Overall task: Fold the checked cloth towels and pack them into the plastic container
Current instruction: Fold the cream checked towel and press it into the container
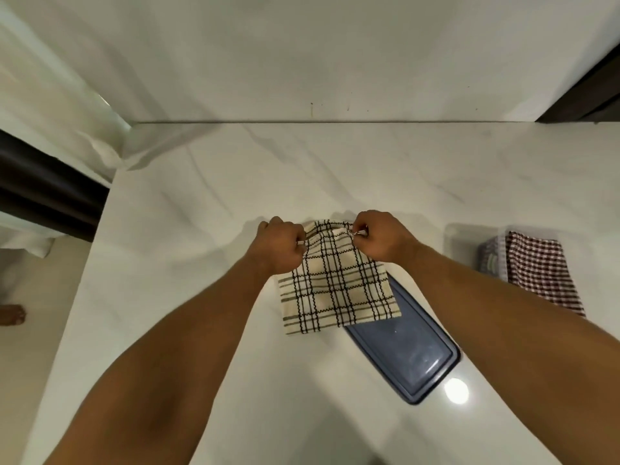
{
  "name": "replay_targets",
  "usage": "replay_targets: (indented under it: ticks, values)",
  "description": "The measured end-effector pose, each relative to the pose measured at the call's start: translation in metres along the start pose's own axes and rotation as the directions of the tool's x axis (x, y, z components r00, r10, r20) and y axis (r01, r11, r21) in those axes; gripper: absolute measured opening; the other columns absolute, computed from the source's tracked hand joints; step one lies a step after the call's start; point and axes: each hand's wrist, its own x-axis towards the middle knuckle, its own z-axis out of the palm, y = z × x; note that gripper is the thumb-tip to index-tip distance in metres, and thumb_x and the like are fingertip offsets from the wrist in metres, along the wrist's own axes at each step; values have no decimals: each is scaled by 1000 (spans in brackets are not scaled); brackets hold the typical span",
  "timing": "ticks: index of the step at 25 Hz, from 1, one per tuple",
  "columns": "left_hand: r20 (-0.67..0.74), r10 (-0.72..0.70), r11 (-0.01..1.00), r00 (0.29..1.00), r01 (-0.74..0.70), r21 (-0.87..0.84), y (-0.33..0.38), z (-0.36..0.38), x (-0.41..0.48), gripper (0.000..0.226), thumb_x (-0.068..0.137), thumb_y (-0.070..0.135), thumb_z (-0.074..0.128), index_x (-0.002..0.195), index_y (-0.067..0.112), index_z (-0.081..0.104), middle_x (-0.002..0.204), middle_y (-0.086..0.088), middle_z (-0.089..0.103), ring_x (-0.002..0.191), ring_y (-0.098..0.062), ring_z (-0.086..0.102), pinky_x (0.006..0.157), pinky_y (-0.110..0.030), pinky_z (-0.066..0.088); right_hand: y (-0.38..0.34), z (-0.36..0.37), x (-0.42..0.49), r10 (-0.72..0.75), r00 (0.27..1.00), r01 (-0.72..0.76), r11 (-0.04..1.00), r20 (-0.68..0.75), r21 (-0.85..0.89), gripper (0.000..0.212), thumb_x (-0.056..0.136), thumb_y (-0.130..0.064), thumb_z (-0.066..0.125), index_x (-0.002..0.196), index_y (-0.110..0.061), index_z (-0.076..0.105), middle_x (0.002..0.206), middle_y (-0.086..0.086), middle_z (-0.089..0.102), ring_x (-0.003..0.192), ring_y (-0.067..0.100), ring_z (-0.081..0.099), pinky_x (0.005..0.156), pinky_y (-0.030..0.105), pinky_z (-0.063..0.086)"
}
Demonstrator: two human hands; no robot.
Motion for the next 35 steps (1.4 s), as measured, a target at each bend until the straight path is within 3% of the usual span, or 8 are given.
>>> replay_targets:
  ticks: [6, 11, 15, 19, 25, 28, 32, 35]
  values:
    - [-220, 94, 972, 971, -137, -189, 14, -46, -48, 24, 83, 32, 57, 96, 15, 66, 97, -3, 59, 84, -24, 61, 77, -38, 50, -26, -45, -49, 41, 955, 40, 964, -294, 263, 4, 85, -13, 66, 83, -15, 68, 77, -6, 65, 70, 3, 59, 64, 20, 43]
    - [-354, 101, 981, 930, -152, -120, 37, -79, -96, 13, 93, 17, 60, 104, 12, 65, 101, -5, 59, 94, -25, 59, 84, -36, 47, -46, -82, -108, -124, 913, 179, 978, -388, 109, 9, 80, -14, 64, 86, -21, 66, 80, -6, 67, 74, 10, 62, 70, 31, 52]
    - [-399, 7, 990, 917, -61, -125, 60, -94, -135, 28, 96, 17, 55, 125, 17, 55, 113, -2, 62, 98, -24, 60, 85, -38, 49, -68, -94, -148, -198, 906, 186, 980, -374, -66, 34, 82, -17, 62, 116, -19, 63, 98, -3, 70, 91, 18, 63, 77, 33, 52]
    - [-286, 63, 946, 956, 35, 323, 72, -104, -164, 27, 92, 20, 53, 118, 21, 62, 112, -4, 63, 106, -28, 55, 89, -40, 37, -100, -104, -173, -246, 927, 169, 947, -282, -273, 26, 84, -21, 58, 105, -19, 73, 105, 2, 71, 98, 24, 65, 80, 33, 52]
    - [-448, 115, 925, 886, 69, 375, 70, -115, -188, 21, 89, 19, 52, 105, 16, 66, 97, -6, 66, 97, -30, 53, 79, -39, 41, -121, -102, -196, -133, 932, 100, 989, -336, -113, 21, 88, -12, 53, 100, -15, 71, 95, 7, 73, 78, 22, 70, 77, 31, 58]
    - [-481, 72, 946, 874, 93, 310, 63, -111, -194, 21, 90, 16, 52, 106, 17, 65, 94, -7, 67, 90, -31, 59, 67, -36, 42, -124, -86, -200, -67, 923, 64, 998, -380, -22, 25, 88, -7, 52, 104, -12, 71, 96, 6, 71, 86, 22, 69, 82, 29, 56]
    - [-551, 66, 982, 832, 45, 184, 61, -106, -206, 20, 90, 14, 49, 105, 15, 61, 94, -6, 65, 82, -33, 60, 65, -37, 43, -128, -54, -216, -80, 818, 117, 993, -569, 28, 19, 86, -10, 58, 99, -13, 70, 96, 3, 72, 87, 19, 64, 78, 26, 49]
    - [-493, 165, 961, 854, -27, 275, 57, -67, -231, 16, 91, 19, 48, 103, 17, 59, 93, -5, 63, 77, -34, 62, 59, -36, 39, -112, -14, -242, -19, 844, 46, 998, -537, 39, 15, 77, -9, 63, 87, -21, 67, 92, -1, 68, 83, 19, 62, 72, 30, 51]
